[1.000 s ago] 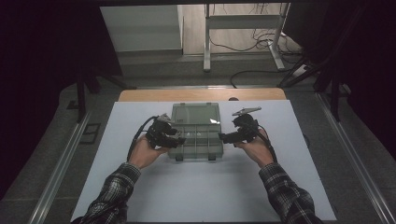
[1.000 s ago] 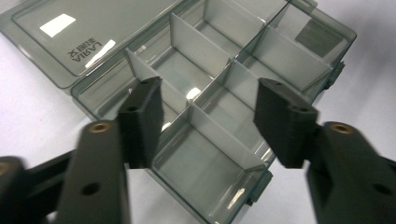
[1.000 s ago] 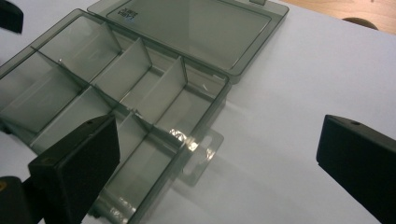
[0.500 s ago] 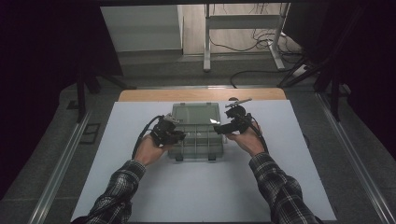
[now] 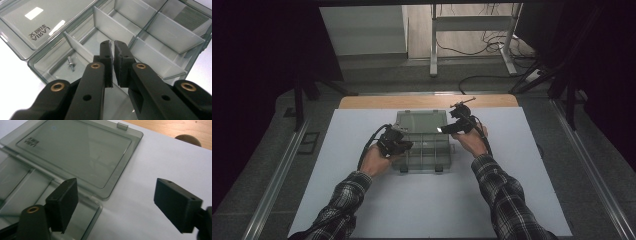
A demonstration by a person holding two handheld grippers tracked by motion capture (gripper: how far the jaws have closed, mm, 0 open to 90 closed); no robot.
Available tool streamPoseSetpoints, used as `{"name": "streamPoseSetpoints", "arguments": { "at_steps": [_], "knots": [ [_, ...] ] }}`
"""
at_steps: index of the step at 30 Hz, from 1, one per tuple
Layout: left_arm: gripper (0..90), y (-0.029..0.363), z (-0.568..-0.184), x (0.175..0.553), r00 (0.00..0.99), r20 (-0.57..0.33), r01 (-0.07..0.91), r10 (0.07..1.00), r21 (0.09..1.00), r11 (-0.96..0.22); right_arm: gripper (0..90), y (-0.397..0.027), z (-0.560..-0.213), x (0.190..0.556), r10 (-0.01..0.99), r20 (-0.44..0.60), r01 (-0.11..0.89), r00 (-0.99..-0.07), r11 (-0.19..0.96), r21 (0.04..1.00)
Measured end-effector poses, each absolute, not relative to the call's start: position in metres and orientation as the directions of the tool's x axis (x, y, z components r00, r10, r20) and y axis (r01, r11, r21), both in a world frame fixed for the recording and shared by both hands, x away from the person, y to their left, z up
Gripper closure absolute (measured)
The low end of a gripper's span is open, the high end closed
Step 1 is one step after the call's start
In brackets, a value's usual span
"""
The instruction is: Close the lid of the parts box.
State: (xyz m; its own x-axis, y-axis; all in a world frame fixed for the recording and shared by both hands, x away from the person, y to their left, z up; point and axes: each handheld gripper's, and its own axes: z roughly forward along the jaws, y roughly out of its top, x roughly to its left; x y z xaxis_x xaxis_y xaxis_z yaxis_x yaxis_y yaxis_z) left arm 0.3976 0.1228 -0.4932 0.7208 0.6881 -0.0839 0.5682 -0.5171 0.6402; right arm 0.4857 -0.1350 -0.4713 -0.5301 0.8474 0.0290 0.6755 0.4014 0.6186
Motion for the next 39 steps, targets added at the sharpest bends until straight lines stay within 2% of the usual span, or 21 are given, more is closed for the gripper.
{"name": "streamPoseSetpoints", "arguments": {
  "at_steps": [4,10,13,25,30,33,39],
  "knots": [
    [86.3,0.123,-0.494,0.397,0.72,-0.088,0.568,0.688,0.645,-0.511,27.0,-0.135,-0.473,0.493,0.856,0.038,0.686,-0.515,0.385,0.617],
    [87.3,0.123,-0.496,0.397,0.713,-0.081,0.567,0.697,0.652,-0.504,40.8,-0.131,-0.48,0.509,0.874,0.034,0.704,-0.486,0.368,0.608],
    [87.3,0.122,-0.496,0.397,0.713,-0.076,0.564,0.697,0.652,-0.506,43.4,-0.129,-0.484,0.514,0.877,0.035,0.713,-0.48,0.367,0.597],
    [87.4,0.122,-0.496,0.396,0.716,-0.065,0.558,0.695,0.651,-0.515,67.0,-0.117,-0.5,0.537,0.892,0.036,0.742,-0.45,0.351,0.572],
    [87.5,0.123,-0.496,0.396,0.718,-0.065,0.557,0.694,0.652,-0.515,72.7,-0.112,-0.501,0.541,0.895,0.029,0.743,-0.444,0.35,0.571],
    [87.6,0.123,-0.496,0.396,0.718,-0.069,0.557,0.693,0.654,-0.512,79.3,-0.108,-0.501,0.545,0.909,0.014,0.758,-0.417,0.339,0.557],
    [87.7,0.123,-0.497,0.397,0.718,-0.07,0.556,0.693,0.657,-0.509,83.4,-0.106,-0.5,0.547,0.927,0.019,0.781,-0.374,0.304,0.546]
  ]
}}
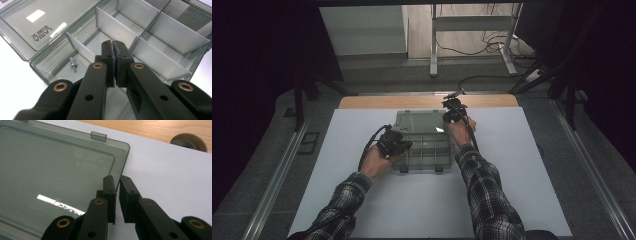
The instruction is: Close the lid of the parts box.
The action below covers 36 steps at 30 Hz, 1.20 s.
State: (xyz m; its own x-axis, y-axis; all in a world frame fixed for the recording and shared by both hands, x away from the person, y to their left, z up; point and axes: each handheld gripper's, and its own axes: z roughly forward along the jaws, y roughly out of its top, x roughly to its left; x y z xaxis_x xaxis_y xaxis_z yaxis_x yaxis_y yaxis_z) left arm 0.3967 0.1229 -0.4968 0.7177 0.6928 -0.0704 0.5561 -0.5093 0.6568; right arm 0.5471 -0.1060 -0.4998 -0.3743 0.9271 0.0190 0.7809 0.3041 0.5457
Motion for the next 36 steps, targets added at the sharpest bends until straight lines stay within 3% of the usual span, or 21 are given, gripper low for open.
{"name": "streamPoseSetpoints", "arguments": {
  "at_steps": [12,20,27,36],
  "knots": [
    [80.9,0.127,-0.491,0.396,0.714,-0.103,0.561,0.692,0.676,-0.478,87.2,-0.099,-0.499,0.545,0.939,0.011,0.776,-0.343,0.277,0.567],
    [80.6,0.133,-0.487,0.396,0.703,-0.122,0.569,0.7,0.686,-0.453,86.8,-0.098,-0.499,0.548,0.944,0.041,0.792,-0.326,0.25,0.557],
    [80.6,0.138,-0.488,0.397,0.695,-0.124,0.575,0.708,0.687,-0.444,85.8,-0.09,-0.5,0.549,0.935,-0.039,0.782,-0.353,0.318,0.536],
    [80.8,0.146,-0.487,0.398,0.671,-0.128,0.594,0.73,0.682,-0.427,88.5,-0.09,-0.492,0.544,0.939,-0.014,0.757,-0.344,0.287,0.587]
  ]
}}
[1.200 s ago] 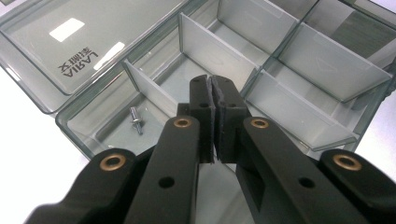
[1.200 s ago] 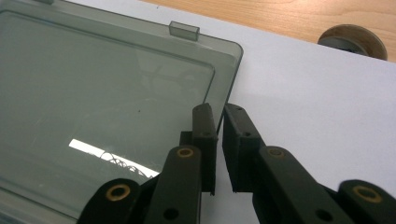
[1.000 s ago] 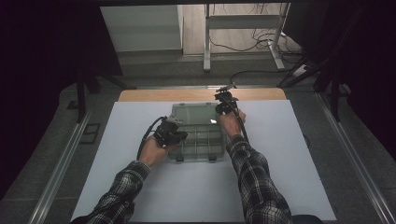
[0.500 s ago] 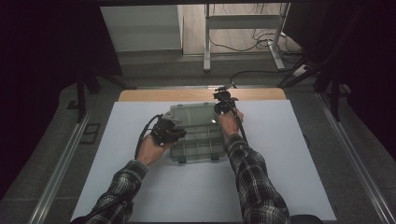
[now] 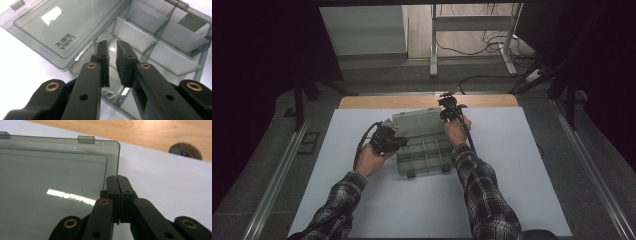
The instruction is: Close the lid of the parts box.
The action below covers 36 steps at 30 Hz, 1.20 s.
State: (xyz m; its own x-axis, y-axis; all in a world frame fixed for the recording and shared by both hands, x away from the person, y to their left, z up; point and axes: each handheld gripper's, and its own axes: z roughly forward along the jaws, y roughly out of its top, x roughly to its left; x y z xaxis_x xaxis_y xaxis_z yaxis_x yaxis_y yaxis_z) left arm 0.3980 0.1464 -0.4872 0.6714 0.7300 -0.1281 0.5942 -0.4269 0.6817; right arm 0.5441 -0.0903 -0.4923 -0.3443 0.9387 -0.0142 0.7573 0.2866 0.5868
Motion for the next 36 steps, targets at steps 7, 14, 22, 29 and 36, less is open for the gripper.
{"name": "streamPoseSetpoints", "arguments": {
  "at_steps": [7,14,22,29,36],
  "knots": [
    [85.6,0.16,-0.486,0.402,0.633,-0.131,0.618,0.763,0.68,-0.395,88.5,-0.093,-0.487,0.539,0.939,0.002,0.738,-0.344,0.269,0.619],
    [89.3,0.176,-0.494,0.411,0.584,-0.139,0.658,0.8,0.658,-0.366,88.5,-0.096,-0.478,0.534,0.935,0.023,0.72,-0.354,0.257,0.645],
    [89.5,0.182,-0.5,0.42,0.552,-0.111,0.678,0.827,0.636,-0.368,88.4,-0.098,-0.472,0.53,0.931,0.034,0.706,-0.364,0.252,0.662],
    [89.4,0.184,-0.507,0.432,0.517,-0.103,0.702,0.85,0.619,-0.352,88.4,-0.102,-0.469,0.526,0.928,0.052,0.697,-0.369,0.24,0.676],
    [89.4,0.184,-0.517,0.443,0.503,-0.114,0.712,0.857,0.616,-0.337,88.2,-0.106,-0.468,0.523,0.926,0.061,0.692,-0.372,0.233,0.683]
  ]
}}
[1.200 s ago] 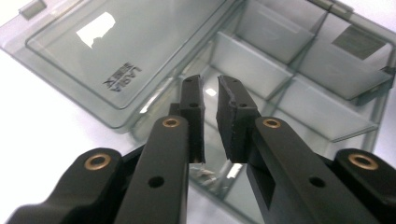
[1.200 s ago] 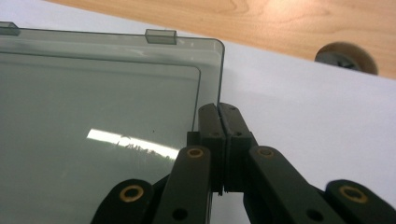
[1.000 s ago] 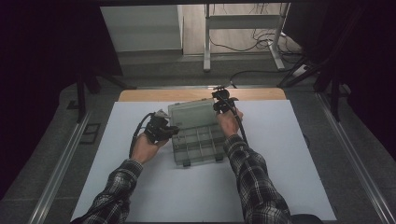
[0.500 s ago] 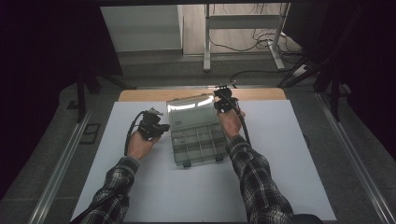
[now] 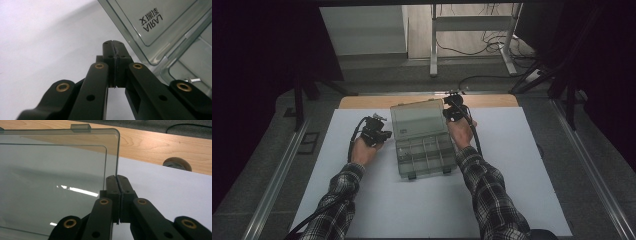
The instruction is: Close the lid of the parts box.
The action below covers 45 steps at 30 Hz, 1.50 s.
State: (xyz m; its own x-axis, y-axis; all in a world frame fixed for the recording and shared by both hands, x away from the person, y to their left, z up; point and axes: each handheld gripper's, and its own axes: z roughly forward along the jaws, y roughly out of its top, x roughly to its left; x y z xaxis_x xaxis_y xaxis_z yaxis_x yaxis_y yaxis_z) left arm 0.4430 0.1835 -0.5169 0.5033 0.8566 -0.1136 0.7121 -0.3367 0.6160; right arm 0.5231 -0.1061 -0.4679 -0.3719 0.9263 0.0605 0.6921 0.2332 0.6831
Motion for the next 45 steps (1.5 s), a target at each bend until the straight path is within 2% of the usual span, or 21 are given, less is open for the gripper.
{"name": "streamPoseSetpoints", "arguments": {
  "at_steps": [15,29,45],
  "knots": [
    [89.4,0.179,-0.516,0.455,0.515,-0.108,0.7,0.85,0.625,-0.345,88.1,-0.107,-0.46,0.516,0.919,0.061,0.668,-0.389,0.236,0.706],
    [89.4,0.187,-0.495,0.461,0.516,-0.134,0.672,0.846,0.676,-0.302,87.7,-0.112,-0.453,0.503,0.905,0.063,0.644,-0.422,0.25,0.723],
    [89.3,0.189,-0.467,0.454,0.549,-0.113,0.62,0.828,0.72,-0.313,85.8,-0.117,-0.443,0.488,0.877,0.047,0.617,-0.479,0.298,0.729]
  ]
}}
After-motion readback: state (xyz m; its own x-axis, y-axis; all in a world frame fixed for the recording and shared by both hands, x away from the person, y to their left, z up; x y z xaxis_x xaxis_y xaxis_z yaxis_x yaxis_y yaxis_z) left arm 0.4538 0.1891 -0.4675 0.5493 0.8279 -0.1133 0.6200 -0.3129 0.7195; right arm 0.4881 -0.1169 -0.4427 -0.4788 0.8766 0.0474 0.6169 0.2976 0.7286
